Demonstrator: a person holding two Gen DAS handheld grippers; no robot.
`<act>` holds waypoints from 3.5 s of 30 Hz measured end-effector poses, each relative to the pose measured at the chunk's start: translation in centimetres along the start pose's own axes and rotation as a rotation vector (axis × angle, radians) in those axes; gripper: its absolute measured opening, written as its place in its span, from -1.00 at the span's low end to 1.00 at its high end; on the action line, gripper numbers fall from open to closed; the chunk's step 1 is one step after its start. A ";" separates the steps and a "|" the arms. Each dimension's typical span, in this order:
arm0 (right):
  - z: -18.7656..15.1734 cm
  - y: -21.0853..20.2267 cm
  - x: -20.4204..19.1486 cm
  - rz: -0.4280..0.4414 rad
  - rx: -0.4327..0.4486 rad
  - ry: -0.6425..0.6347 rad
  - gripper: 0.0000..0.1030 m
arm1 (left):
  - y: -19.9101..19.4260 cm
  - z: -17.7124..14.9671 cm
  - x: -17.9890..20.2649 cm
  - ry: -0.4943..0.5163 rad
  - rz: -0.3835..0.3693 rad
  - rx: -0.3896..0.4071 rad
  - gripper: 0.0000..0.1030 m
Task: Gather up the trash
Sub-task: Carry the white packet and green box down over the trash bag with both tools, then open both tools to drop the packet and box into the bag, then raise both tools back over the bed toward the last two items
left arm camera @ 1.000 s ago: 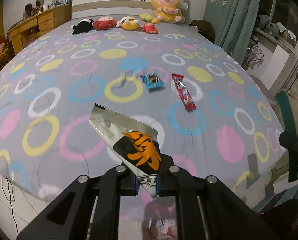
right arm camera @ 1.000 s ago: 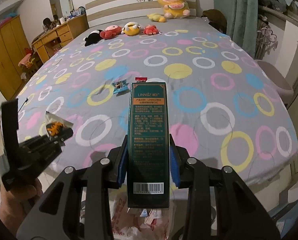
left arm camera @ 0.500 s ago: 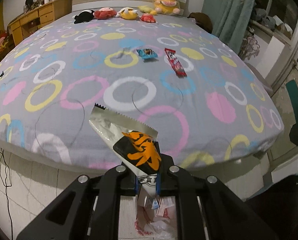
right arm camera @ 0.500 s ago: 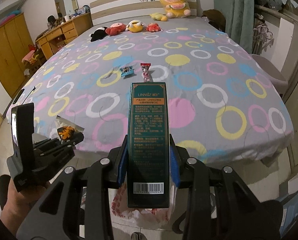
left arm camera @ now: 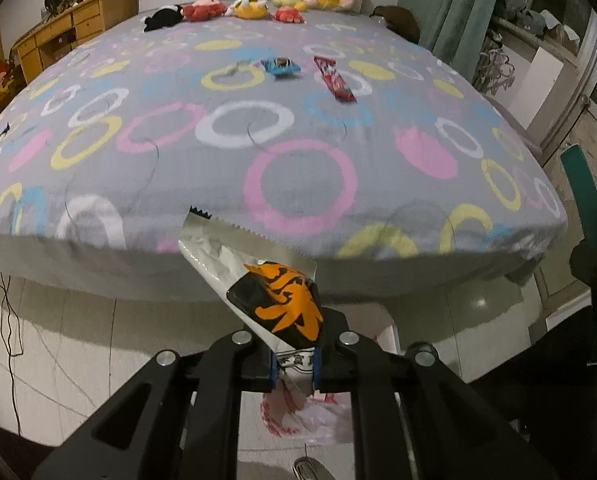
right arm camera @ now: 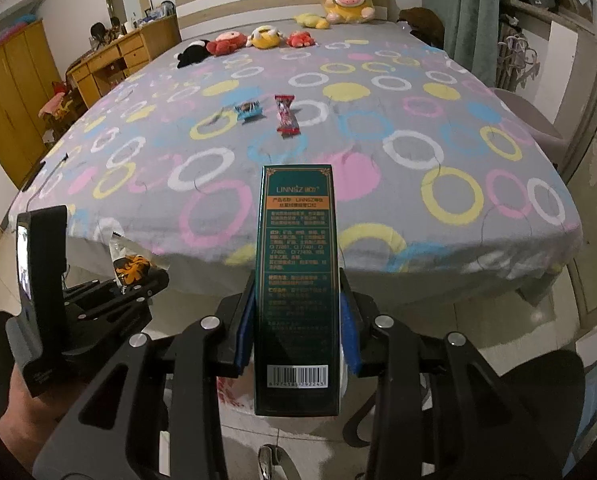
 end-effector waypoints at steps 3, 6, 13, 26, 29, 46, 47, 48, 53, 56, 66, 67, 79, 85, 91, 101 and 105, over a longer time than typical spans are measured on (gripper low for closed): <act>-1.1 0.5 0.3 -0.017 -0.009 -0.006 -0.32 | 0.3 -0.9 0.6 0.007 -0.003 -0.019 -0.78; -2.0 1.1 0.5 -0.032 -0.017 -0.013 -0.33 | 0.9 -1.7 1.3 0.028 0.000 -0.033 -0.78; -4.5 3.7 1.2 -0.038 -0.062 -0.010 -0.32 | 3.3 -3.6 2.5 0.064 -0.005 -0.088 -0.77; -9.2 12.6 2.8 -0.052 -0.221 -0.022 -0.32 | 10.2 -7.9 3.9 0.126 0.006 -0.239 -0.77; -10.4 14.2 3.0 -0.032 -0.261 -0.008 -0.32 | 11.8 -8.9 4.3 0.146 0.009 -0.266 -0.77; -12.4 19.7 2.5 -0.009 -0.388 -0.006 -0.21 | 15.4 -11.9 4.0 0.140 0.016 -0.347 -0.19; -12.8 19.8 2.5 -0.010 -0.394 -0.004 0.03 | 15.3 -11.8 4.0 0.140 0.016 -0.344 0.01; -12.8 20.1 2.7 -0.016 -0.395 -0.002 0.12 | 15.3 -11.8 4.0 0.138 0.015 -0.340 0.34; -12.9 20.4 3.1 -0.029 -0.396 0.035 0.31 | 15.2 -11.9 4.1 0.141 0.007 -0.342 0.61; -12.6 20.0 3.4 -0.028 -0.386 0.055 0.34 | 15.0 -11.9 4.2 0.144 0.003 -0.338 0.62; -12.2 19.3 3.5 -0.032 -0.364 0.072 0.42 | 14.5 -11.8 4.3 0.151 0.000 -0.315 0.63; -12.2 19.3 3.5 -0.030 -0.363 0.072 0.42 | 14.5 -11.8 4.4 0.154 0.004 -0.317 0.63; -10.3 15.4 4.0 -0.015 -0.260 0.081 0.54 | 12.7 -10.9 4.0 0.168 0.046 -0.276 0.63; -7.8 11.0 4.5 0.029 -0.150 0.103 0.71 | 10.4 -8.9 3.8 0.143 0.032 -0.206 0.71; -4.9 5.7 5.0 0.060 -0.032 0.096 0.87 | 7.9 -6.2 4.4 0.127 0.001 -0.133 0.84; 1.9 0.3 5.1 0.084 0.094 0.083 0.87 | 4.5 0.1 2.9 0.113 0.023 0.001 0.84; 5.2 -0.7 4.3 0.080 0.132 0.044 0.87 | 4.1 3.3 1.3 0.061 0.014 0.037 0.84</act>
Point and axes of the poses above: each gripper's, at about its wrist camera, not at the fingertips, and y roughly the way its jaws point, x to its right, z to its top, the point moved 7 cm from there along y, roughly the way its jaws point, and after that the axes turned 3 degrees about y, right-handed, at the moved point
